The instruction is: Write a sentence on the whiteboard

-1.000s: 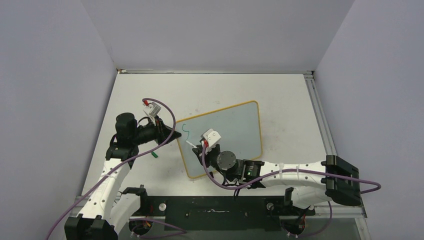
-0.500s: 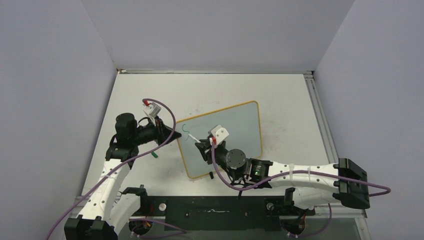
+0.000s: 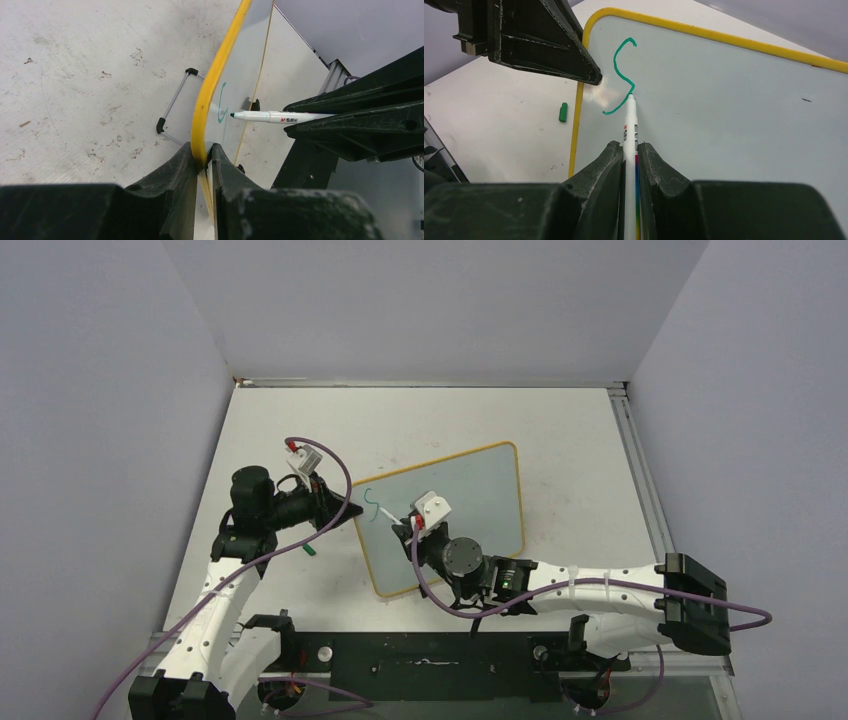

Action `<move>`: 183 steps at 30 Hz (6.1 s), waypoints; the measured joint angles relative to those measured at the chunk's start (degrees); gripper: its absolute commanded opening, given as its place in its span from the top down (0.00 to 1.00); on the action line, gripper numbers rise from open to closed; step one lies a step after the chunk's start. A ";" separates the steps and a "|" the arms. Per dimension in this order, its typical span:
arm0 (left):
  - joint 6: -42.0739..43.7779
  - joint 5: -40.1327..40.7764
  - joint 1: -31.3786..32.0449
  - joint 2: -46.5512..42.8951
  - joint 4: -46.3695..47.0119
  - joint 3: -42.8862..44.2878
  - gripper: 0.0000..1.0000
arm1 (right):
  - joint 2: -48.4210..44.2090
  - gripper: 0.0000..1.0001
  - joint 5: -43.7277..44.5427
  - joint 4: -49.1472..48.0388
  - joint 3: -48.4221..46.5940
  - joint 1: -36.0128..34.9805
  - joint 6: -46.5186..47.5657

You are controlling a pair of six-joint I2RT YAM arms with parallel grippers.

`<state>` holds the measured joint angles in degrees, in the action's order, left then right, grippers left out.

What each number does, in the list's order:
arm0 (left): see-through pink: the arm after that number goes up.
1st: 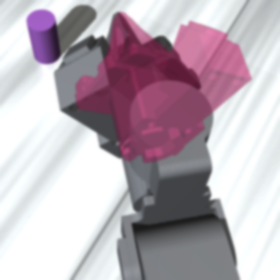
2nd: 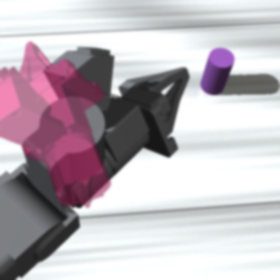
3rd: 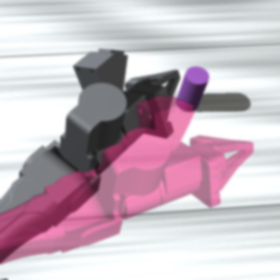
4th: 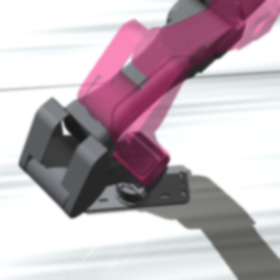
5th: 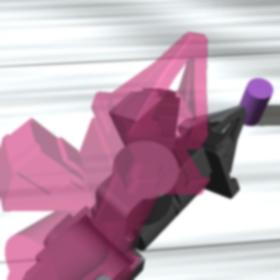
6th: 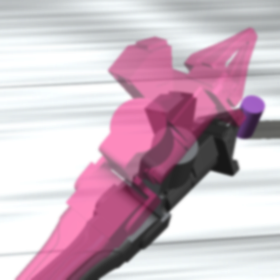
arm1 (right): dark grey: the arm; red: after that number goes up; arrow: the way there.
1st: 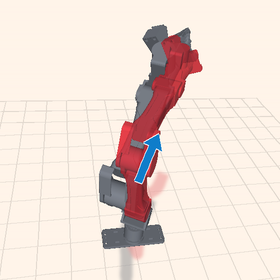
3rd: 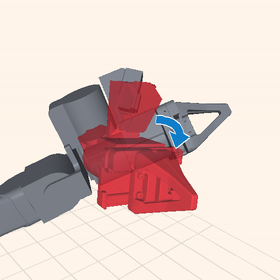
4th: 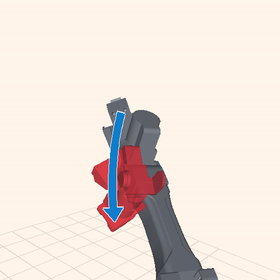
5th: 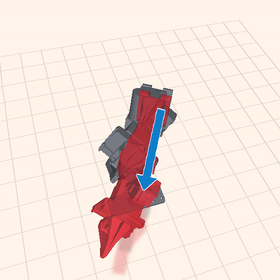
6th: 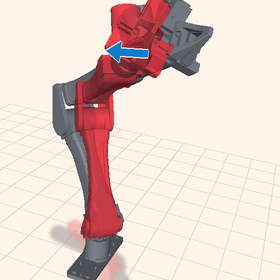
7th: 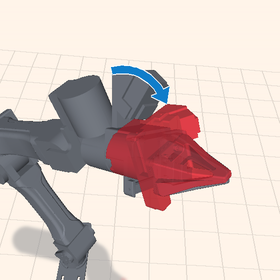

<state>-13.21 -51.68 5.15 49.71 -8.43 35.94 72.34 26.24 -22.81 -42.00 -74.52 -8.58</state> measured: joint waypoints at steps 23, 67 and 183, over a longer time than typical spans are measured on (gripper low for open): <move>0.17 0.48 0.00 0.00 -0.13 0.00 1.00 | 0.28 0.95 4.39 0.94 -0.66 0.63 -1.33; 0.20 0.26 0.00 -0.15 -0.20 0.00 1.00 | 2.12 0.95 2.97 0.63 -3.87 1.31 1.40; 0.28 0.70 0.00 -0.15 -0.26 0.00 1.00 | -0.85 0.95 9.51 -0.63 1.60 0.24 0.24</move>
<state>-12.93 -50.98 5.15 49.56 -8.69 35.94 71.48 35.75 -23.44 -40.40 -74.28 -8.34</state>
